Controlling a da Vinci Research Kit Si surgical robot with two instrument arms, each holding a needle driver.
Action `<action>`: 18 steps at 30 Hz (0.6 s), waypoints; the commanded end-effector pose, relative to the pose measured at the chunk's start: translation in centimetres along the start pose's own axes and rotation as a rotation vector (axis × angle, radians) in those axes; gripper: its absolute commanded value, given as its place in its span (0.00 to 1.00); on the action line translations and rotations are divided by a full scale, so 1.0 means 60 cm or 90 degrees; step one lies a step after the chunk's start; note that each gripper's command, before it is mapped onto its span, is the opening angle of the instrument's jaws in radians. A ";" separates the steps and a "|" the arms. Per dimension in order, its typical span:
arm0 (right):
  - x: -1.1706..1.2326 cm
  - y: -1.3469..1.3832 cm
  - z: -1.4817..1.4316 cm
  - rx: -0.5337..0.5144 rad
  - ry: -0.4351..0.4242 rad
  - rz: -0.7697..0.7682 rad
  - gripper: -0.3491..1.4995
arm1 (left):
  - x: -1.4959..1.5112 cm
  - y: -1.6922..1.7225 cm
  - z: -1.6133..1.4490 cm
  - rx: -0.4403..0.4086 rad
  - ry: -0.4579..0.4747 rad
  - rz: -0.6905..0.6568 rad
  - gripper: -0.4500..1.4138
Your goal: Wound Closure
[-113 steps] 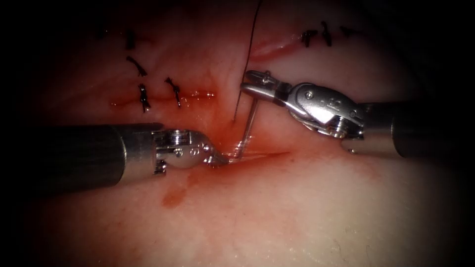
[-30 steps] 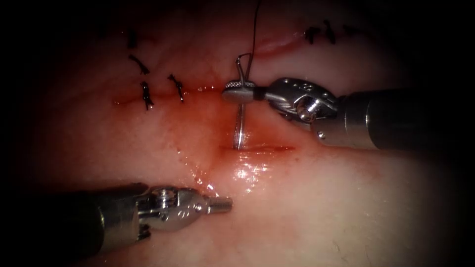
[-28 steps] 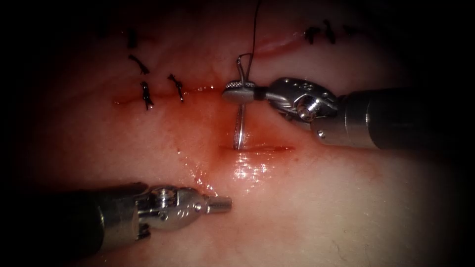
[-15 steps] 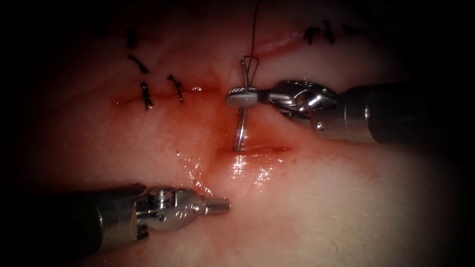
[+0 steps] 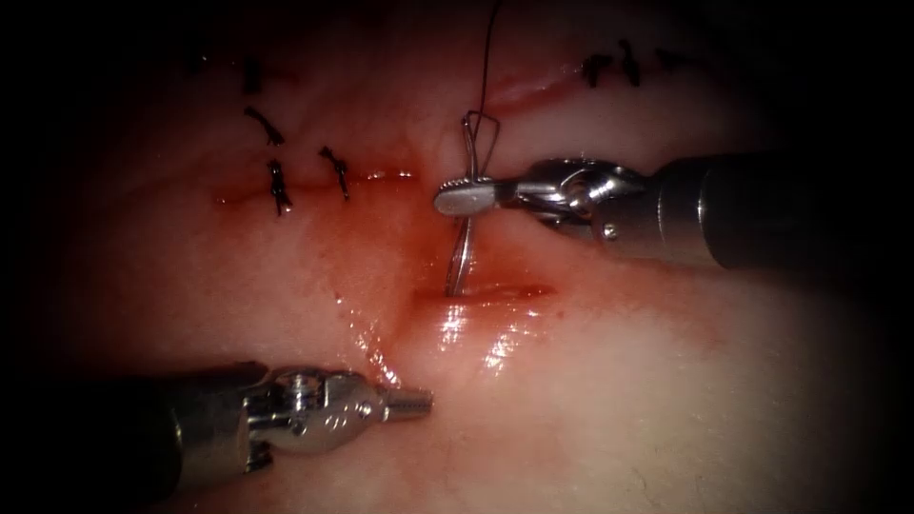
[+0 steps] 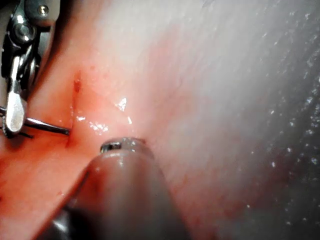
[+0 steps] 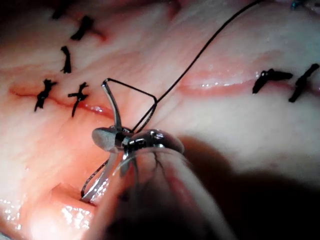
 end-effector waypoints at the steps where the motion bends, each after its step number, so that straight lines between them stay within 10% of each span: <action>1: 0.0005 -0.0001 0.0024 0.011 0.004 0.014 0.00 | 0.0001 -0.0005 0.0011 0.000 0.001 0.001 0.00; 18: -0.0052 -0.0043 0.0065 0.103 -0.032 0.171 0.00 | -0.0037 0.0001 -0.0003 -0.014 -0.001 0.004 0.00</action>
